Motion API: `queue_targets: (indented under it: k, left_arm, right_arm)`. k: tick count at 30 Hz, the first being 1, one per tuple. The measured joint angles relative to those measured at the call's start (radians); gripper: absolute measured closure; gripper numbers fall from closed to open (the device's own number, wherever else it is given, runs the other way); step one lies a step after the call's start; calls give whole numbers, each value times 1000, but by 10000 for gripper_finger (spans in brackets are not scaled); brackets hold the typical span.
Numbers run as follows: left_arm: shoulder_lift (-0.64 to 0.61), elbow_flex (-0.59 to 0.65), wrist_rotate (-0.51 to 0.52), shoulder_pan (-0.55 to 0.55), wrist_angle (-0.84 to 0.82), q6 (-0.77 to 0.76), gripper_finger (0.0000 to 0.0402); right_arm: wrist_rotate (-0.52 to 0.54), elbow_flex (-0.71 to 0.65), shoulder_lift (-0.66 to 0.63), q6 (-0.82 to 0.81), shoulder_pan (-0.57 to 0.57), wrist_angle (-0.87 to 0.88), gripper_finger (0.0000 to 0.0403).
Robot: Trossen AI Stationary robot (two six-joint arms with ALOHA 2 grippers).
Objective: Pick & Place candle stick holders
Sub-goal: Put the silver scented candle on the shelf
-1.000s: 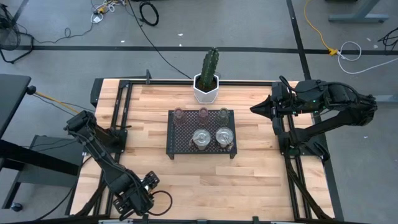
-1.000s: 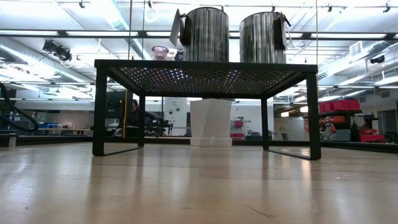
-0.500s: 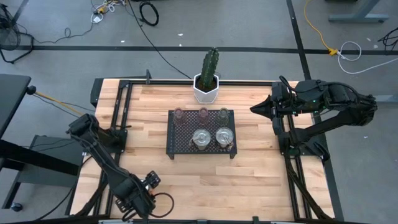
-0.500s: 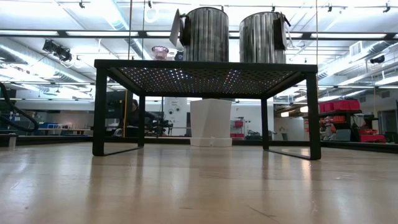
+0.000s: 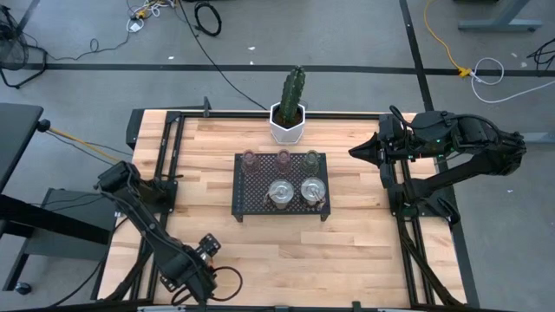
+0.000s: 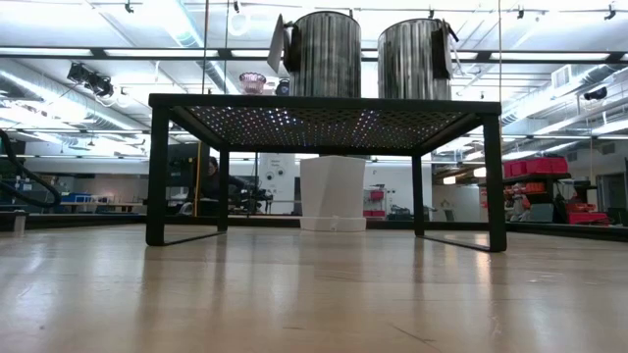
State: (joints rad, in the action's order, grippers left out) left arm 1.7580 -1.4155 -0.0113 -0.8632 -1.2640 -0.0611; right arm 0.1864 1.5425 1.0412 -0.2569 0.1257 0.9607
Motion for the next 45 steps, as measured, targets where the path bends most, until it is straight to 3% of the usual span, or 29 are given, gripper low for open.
queue_targets:
  k: [24, 37, 45]
  left_arm:
    - [-154, 4, 160, -90, 52, -87, 3]
    - [-302, 236, 146, -90, 263, -111, 3]
    - [-332, 315, 139, -90, 396, -110, 3]
  right_arm:
    - [-1, 0, 0, -26, 0, 0, 380]
    - [0, 0, 0, -30, 0, 0, 380]
    - [0, 0, 0, -62, 0, 0, 380]
